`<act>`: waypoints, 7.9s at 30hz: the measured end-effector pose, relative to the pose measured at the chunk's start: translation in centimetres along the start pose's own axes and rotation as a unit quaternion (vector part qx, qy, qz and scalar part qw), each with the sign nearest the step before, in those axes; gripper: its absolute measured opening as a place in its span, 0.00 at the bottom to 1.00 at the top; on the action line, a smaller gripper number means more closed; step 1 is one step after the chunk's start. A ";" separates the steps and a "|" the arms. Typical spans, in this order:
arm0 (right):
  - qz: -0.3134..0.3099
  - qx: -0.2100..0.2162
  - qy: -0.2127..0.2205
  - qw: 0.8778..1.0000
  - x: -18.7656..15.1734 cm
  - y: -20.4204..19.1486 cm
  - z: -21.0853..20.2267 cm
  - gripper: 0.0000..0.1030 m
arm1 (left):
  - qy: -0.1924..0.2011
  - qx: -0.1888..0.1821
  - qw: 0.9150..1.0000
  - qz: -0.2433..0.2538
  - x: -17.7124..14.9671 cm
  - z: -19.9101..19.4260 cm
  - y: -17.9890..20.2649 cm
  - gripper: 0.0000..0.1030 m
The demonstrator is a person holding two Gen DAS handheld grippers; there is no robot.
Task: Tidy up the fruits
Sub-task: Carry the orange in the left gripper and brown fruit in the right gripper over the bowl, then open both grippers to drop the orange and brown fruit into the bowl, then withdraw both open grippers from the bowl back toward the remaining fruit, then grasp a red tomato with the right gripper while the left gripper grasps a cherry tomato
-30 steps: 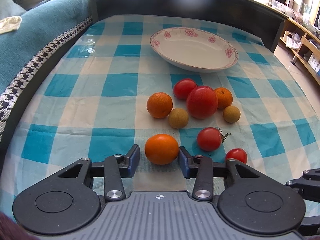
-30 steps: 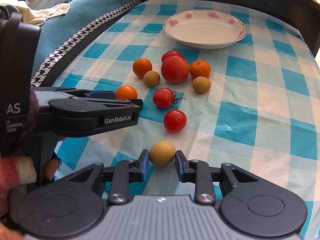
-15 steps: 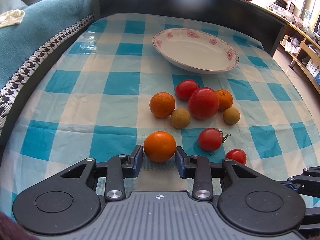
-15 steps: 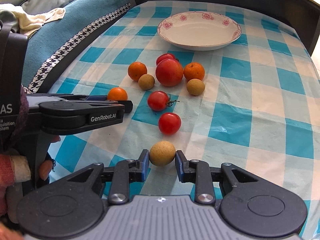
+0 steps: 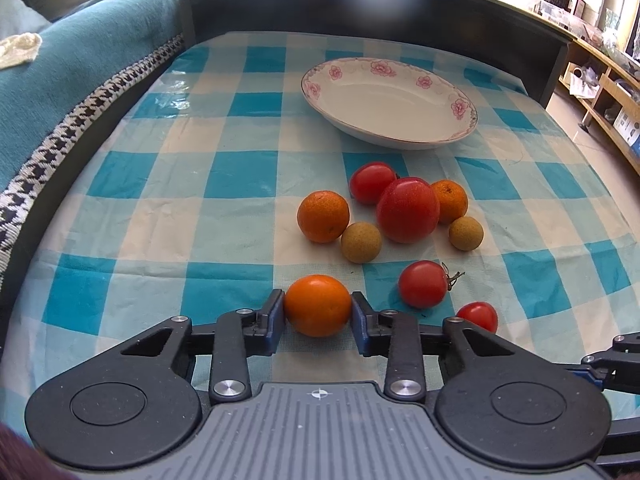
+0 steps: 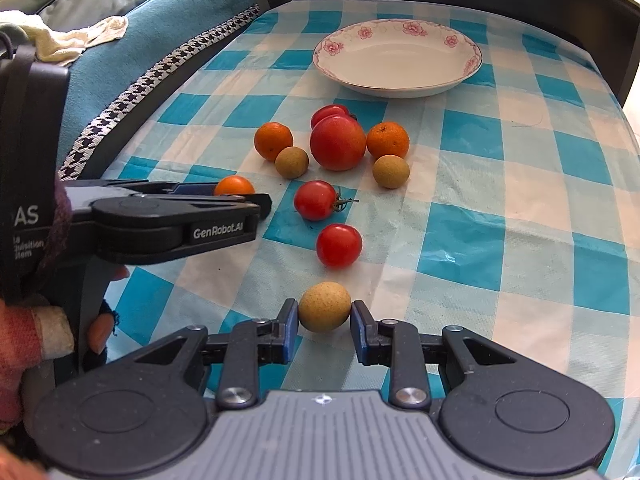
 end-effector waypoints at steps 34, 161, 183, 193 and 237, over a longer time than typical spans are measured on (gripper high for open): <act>0.022 -0.023 0.099 0.995 11.9 5.1 -1.6 0.29 | 0.049 -0.031 0.998 0.005 9.1 -0.3 2.9 0.41; -0.061 -0.106 0.130 0.984 14.5 5.9 -1.0 0.33 | 0.081 0.005 0.996 0.022 10.1 0.0 2.7 0.64; -0.048 -0.105 0.125 0.985 12.7 5.4 -1.7 0.33 | 0.079 0.008 0.997 0.026 9.0 -1.0 3.1 0.65; -0.045 -0.101 0.116 0.987 11.5 4.8 -1.7 0.33 | 0.069 0.010 0.997 0.028 7.5 -1.5 2.7 0.65; -0.047 0.014 -0.005 0.999 4.4 0.2 2.1 0.38 | 0.011 -0.012 1.000 0.027 4.2 -0.8 0.5 0.74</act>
Point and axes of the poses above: each gripper's, at about its wrist camera, not at the fingertips, and z roughly the way its jaws point, y to its right, x to its top, the point moved 5 cm from there along z, roughly the way its jaws point, and after that the axes turned 15 degrees about x, right-handed, at the moved point
